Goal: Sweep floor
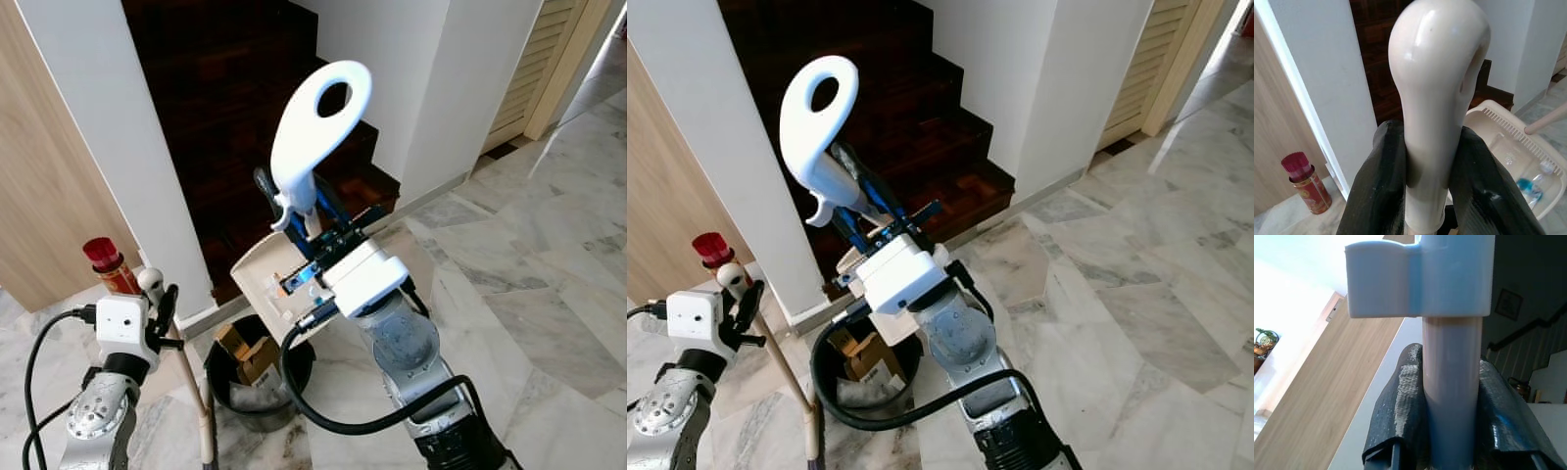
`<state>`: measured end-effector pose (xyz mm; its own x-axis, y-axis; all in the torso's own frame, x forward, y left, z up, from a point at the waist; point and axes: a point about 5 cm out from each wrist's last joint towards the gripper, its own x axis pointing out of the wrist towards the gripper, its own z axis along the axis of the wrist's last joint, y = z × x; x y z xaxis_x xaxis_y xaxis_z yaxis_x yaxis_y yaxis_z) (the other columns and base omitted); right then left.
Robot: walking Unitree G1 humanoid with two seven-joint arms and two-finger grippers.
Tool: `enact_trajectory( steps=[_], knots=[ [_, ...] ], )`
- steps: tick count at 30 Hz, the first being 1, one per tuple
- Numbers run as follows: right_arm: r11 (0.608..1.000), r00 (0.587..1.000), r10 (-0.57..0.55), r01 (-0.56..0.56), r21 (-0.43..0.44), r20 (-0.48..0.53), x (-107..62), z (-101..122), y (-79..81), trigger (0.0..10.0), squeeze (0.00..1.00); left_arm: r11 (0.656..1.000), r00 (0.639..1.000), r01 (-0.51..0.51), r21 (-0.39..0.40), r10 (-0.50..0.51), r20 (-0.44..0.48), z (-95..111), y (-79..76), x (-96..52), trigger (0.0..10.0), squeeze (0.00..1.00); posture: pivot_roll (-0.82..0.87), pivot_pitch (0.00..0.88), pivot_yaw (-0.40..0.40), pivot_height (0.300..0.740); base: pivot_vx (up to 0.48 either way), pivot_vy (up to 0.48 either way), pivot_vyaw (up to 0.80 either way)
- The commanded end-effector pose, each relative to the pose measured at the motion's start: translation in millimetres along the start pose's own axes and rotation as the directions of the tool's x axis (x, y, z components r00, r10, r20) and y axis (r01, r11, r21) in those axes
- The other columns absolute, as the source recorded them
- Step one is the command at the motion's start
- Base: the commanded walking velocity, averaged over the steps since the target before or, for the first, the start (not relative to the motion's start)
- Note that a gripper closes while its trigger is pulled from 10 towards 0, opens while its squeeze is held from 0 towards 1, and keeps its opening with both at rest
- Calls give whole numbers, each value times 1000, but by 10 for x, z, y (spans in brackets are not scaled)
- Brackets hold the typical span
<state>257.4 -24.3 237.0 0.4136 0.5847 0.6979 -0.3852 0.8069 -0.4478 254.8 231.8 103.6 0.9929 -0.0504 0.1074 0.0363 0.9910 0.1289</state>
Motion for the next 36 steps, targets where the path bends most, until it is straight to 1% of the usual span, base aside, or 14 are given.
enact_trajectory(
  steps=[1, 7, 18, 24, 29, 34, 36],
  knots=[
    [998, 987, -4, 12, -54, 159, 103, 268, -27, 10000, 0, 1000, 999, 9, 27, -11, 51, 88, -22, 38, 10000, 0, 92, 56, -6, 740, 0, 0, 0],
    [997, 986, -5, 17, -71, 164, 97, 279, -21, 10000, 0, 1000, 999, 9, 25, -11, 52, 88, -23, 42, 10000, 0, 92, 56, -6, 740, 0, 0, 0],
    [998, 987, -13, 22, -57, 160, 97, 278, -7, 10000, 0, 1000, 999, 10, 24, -11, 53, 88, -29, 45, 10000, 0, 92, 55, -8, 740, 0, 0, 0],
    [997, 985, -6, 20, -80, 175, 103, 297, -10, 10000, 0, 1000, 998, 9, 23, -10, 55, 89, -30, 49, 10000, 0, 90, 55, -8, 740, 0, 0, 0],
    [991, 981, 39, -13, -137, 192, 90, 317, 41, 10000, 0, 1000, 998, 11, 22, -12, 57, 91, -36, 57, 10000, 0, 91, 54, -8, 740, 0, 0, 0],
    [988, 980, 48, -18, -156, 193, 90, 316, 51, 10000, 0, 1000, 998, 12, 21, -13, 57, 91, -38, 59, 10000, 0, 90, 53, -7, 740, 0, 0, 0],
    [989, 982, 42, -15, -145, 186, 88, 305, 49, 10000, 0, 1000, 998, 12, 20, -14, 57, 91, -41, 60, 10000, 0, 91, 51, -9, 740, 0, 0, 0]
  ],
)
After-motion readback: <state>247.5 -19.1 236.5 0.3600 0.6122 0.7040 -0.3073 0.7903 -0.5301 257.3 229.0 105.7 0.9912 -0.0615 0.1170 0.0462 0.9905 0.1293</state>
